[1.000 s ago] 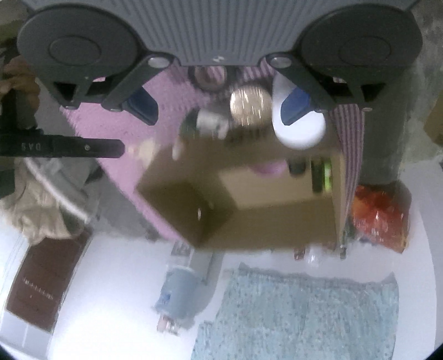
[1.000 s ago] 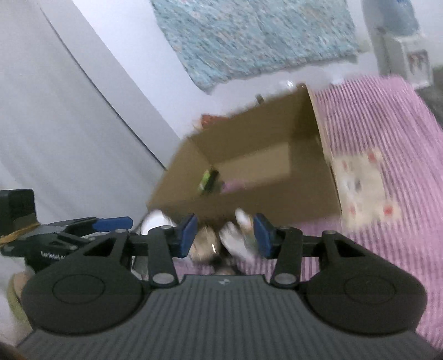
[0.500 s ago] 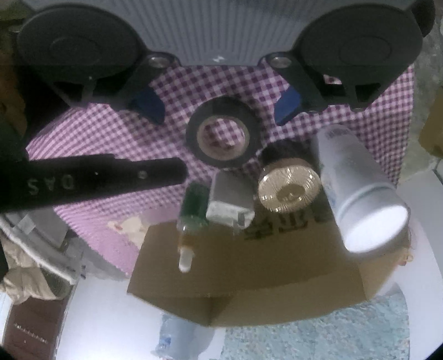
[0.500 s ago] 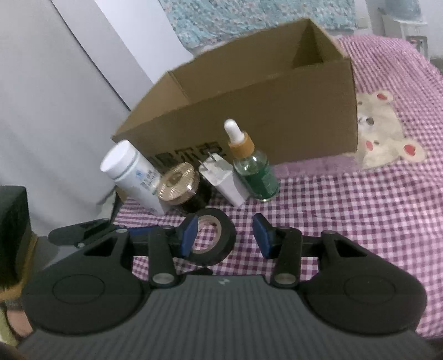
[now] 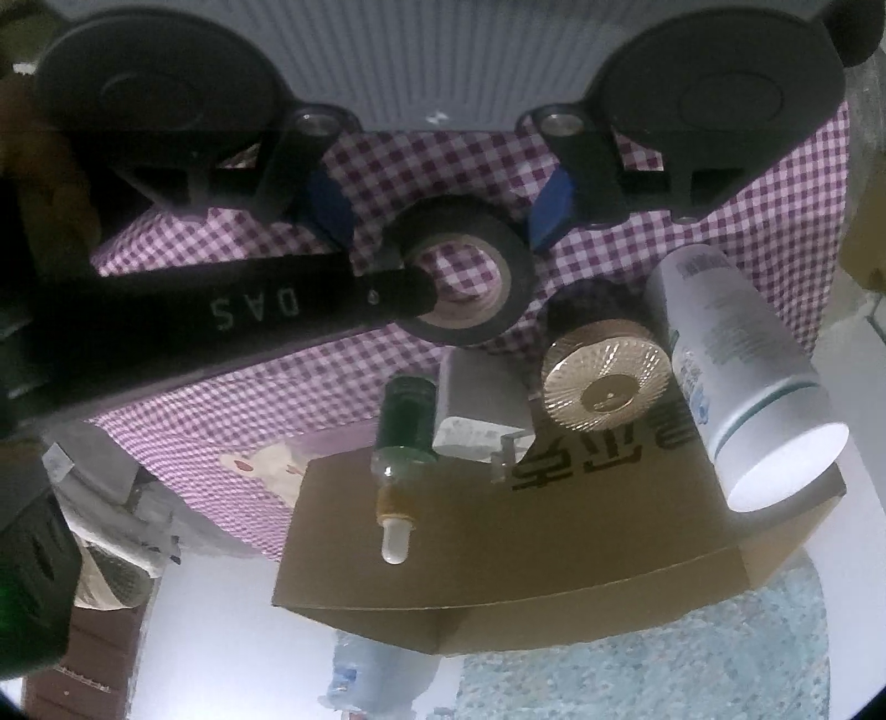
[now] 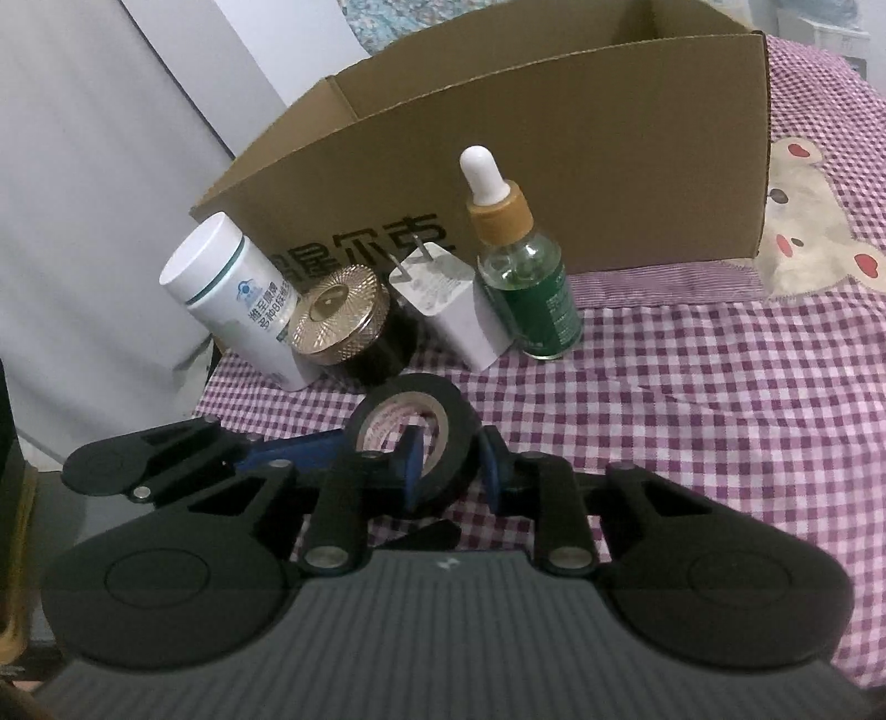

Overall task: Organize rigid objects
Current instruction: 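Grasp the black tape roll through its hole with the right tool, then carry the tape roll into the box and release it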

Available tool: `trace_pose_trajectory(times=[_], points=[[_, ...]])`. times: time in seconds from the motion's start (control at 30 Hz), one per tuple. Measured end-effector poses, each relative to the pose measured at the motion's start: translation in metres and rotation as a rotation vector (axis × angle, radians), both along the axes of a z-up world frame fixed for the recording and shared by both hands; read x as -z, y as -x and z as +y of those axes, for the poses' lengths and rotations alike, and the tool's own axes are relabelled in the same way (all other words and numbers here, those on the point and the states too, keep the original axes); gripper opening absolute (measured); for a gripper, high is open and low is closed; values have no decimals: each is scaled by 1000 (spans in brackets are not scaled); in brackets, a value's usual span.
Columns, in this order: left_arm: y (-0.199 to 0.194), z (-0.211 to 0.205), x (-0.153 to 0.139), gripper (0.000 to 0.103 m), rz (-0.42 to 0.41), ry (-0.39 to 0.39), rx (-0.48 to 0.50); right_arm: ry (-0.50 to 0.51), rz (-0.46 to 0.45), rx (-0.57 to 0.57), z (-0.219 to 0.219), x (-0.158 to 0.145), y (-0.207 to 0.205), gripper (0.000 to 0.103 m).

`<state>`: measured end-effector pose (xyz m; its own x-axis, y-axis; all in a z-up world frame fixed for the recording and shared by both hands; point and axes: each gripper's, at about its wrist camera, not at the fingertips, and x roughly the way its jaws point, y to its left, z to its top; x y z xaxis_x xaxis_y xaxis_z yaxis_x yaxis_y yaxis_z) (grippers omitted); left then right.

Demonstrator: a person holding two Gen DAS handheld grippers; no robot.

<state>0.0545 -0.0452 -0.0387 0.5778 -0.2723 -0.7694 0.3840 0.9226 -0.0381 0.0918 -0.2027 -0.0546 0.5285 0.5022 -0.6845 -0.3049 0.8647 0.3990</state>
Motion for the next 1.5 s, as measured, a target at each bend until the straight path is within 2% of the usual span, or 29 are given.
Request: trace_pose_trajectory(times=[0.33,0.47,0.53,0.67,0.83,0.97,1.07,1.2,1.33,1.5], points=[[13,-5,-3,70,6,58,72,17,25,4,-18,-2,14,21],[9,-9,-1,71,-15,7,69,42,15,2,-16,-4,14,23],[3,-9,2,72,5,12,75,72,1,-5,-11,-6,12,23],[-1,-11,3,74,-6,8,88,112,-17,-19,-5,-8,9,22],[3,-20,7,73,-44,-43,117,121,-22,-24,-3,-7,3,22],[3,-20,8,67,-58,-35,110,138,-36,-32,0,-7,1,22],[2,-19,8,67,-58,-25,97,176,-62,-41,5,-8,2,17],[5,-20,8,67,-73,-23,90,196,-78,-38,6,-8,3,16],[11,-16,-5,67,-103,2,81,200,-92,-29,7,-18,8,16],[21,-6,-53,67,-241,-24,57,225,-236,-55,20,-65,24,16]])
